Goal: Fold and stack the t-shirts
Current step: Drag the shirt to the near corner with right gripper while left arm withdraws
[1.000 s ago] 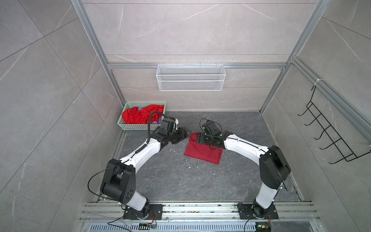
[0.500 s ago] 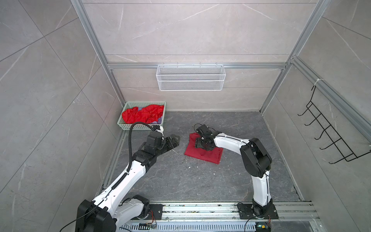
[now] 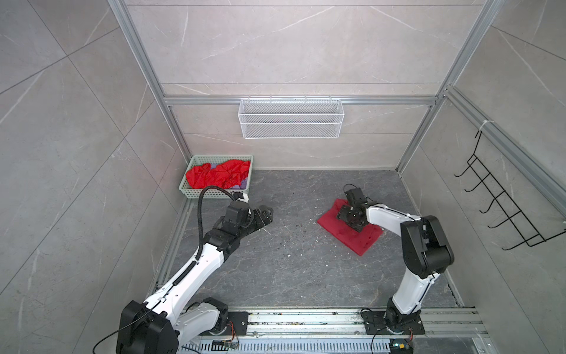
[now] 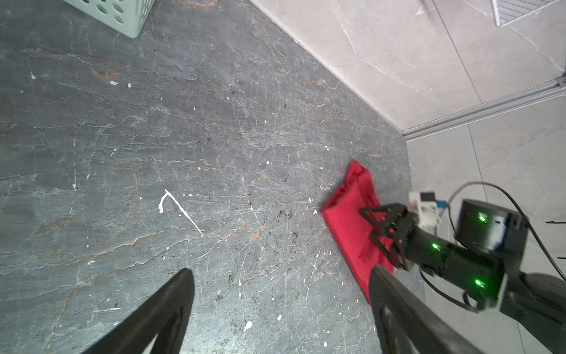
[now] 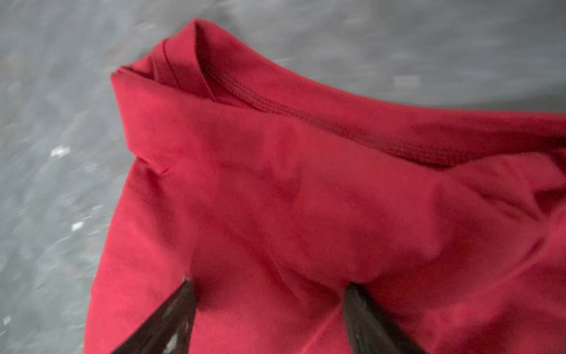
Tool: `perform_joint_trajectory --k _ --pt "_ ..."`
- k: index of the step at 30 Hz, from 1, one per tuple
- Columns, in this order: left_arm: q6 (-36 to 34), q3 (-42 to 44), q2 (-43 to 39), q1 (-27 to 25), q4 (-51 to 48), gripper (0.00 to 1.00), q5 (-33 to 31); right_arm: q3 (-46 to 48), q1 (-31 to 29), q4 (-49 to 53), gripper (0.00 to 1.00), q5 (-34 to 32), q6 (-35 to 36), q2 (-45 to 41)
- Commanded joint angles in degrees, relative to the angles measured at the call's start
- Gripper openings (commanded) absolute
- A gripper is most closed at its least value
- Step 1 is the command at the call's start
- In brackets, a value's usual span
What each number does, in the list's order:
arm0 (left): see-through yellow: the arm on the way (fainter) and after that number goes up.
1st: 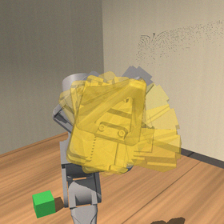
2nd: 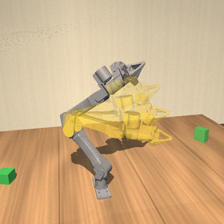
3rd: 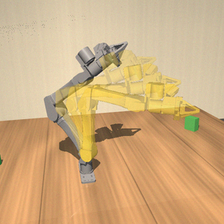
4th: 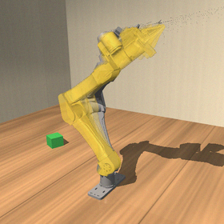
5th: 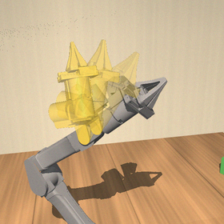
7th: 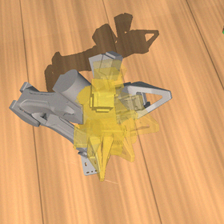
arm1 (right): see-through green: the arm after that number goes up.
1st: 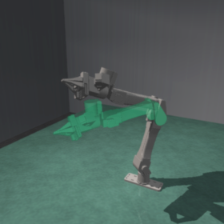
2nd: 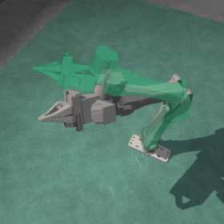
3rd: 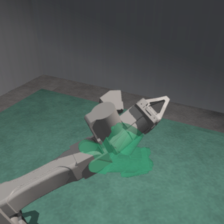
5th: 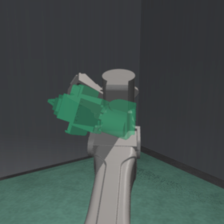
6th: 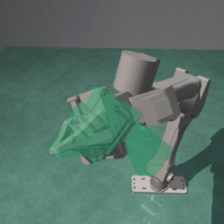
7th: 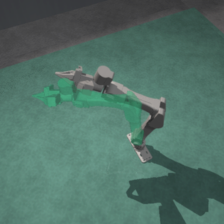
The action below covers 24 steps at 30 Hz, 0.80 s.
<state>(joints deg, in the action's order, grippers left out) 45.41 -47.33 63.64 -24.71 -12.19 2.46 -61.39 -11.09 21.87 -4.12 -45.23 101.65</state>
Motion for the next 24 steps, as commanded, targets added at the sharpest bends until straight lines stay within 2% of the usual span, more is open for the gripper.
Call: perform_joint_trajectory --k 1,6,14,19,24 --pt "0.8 -1.4 1.0 0.2 1.4 0.91 -0.3 4.8 5.4 5.0 0.78 0.7 1.0 -4.7" --pt "0.8 -2.2 2.6 0.2 2.1 0.91 0.8 12.3 17.0 2.9 0.77 5.8 2.8 -10.2" --pt "0.6 -3.1 3.2 0.2 2.3 0.91 0.9 18.9 31.2 3.4 0.77 6.8 9.0 -15.7" --pt "0.2 -4.0 3.6 0.3 1.8 0.91 0.7 22.5 41.5 2.8 0.77 10.2 11.0 -17.3" --pt "0.1 -4.3 3.9 0.3 1.9 0.91 1.0 23.4 47.4 3.6 0.77 10.7 12.6 -18.5"
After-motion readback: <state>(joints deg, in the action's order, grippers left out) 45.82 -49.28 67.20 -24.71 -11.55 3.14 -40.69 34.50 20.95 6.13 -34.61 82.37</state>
